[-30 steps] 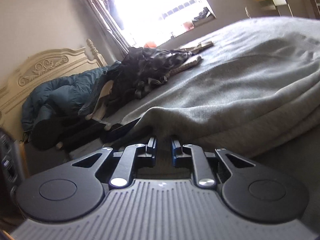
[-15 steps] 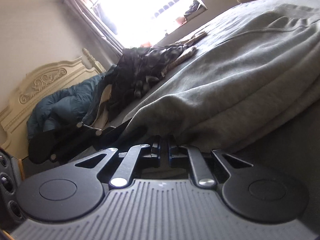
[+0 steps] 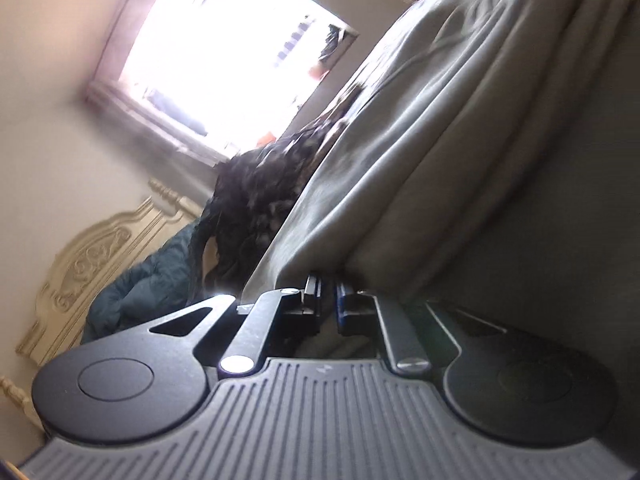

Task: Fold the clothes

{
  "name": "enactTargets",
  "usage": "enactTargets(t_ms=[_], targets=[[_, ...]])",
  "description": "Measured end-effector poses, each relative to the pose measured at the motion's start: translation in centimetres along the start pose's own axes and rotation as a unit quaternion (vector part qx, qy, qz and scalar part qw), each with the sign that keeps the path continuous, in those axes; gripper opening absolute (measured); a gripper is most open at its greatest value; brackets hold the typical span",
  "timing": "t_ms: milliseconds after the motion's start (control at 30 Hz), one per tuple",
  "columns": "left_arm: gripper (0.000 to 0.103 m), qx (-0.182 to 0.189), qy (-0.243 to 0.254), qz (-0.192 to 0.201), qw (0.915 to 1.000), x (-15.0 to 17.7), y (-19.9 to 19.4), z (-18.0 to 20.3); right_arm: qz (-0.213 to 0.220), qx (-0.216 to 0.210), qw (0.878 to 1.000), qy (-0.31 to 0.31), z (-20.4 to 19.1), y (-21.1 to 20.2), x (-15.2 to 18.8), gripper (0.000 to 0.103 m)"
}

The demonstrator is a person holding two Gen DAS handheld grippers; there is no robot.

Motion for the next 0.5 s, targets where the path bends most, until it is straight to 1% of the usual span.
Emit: enactTargets(t_ms=[67,133,200,267,400,433,467,500], targets=[[0.007,0.001,-0.001,0.001,1.0,0.0,0.2,0.0,0.016,0.004,1.0,-0.017,-0.6,-2.0,-0.9,0.008],[0.008,-0.001,0.002,0.003,1.0,0.1,0.4,-0.1,0.028,-0.007,0.999,-0.04,-2.2,-2.9,-1.8,0.008],[0.008,-0.005,0.005,0.003,1.0,0.2,0.5,0.2,0.03,-0.024,0.997,-0.072,-4.3,-2.3,-2.5,0.008],[0.008,-0.008,0.007,0.002,0.9999,0.1,0.7,0.3,0.03,-0.018,0.993,-0.114,-6.2,-0.7,-2.6,0.008],[0.009,-0.011,-0.002,0.003,0.9999,0.2,0.9,0.5,-0.01,0.003,0.985,-0.17,-6.6,1.9,-1.2,0.008],[0.01,-0.01,-0.009,0.003,0.9999,0.2,1.0,0.4,-0.022,0.016,0.983,-0.182,-6.3,2.5,-0.7,0.008],[0.012,-0.006,-0.02,0.001,0.9998,0.1,1.0,0.3,-0.036,0.044,0.98,-0.192,-5.4,3.0,0.0,0.007],[0.015,0.002,-0.035,-0.001,0.9994,0.0,0.9,0.1,-0.049,0.064,0.977,-0.196,-4.4,3.4,0.6,0.002]])
Point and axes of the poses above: each gripper's, at about its wrist camera, not at the fingertips, and y roughly the way its jaws point, z to its right, x to its underside, the point moved 3 cm from there along y, roughly the way its jaws point, and after that the axes turned 6 degrees about x, right-handed, at the moved point
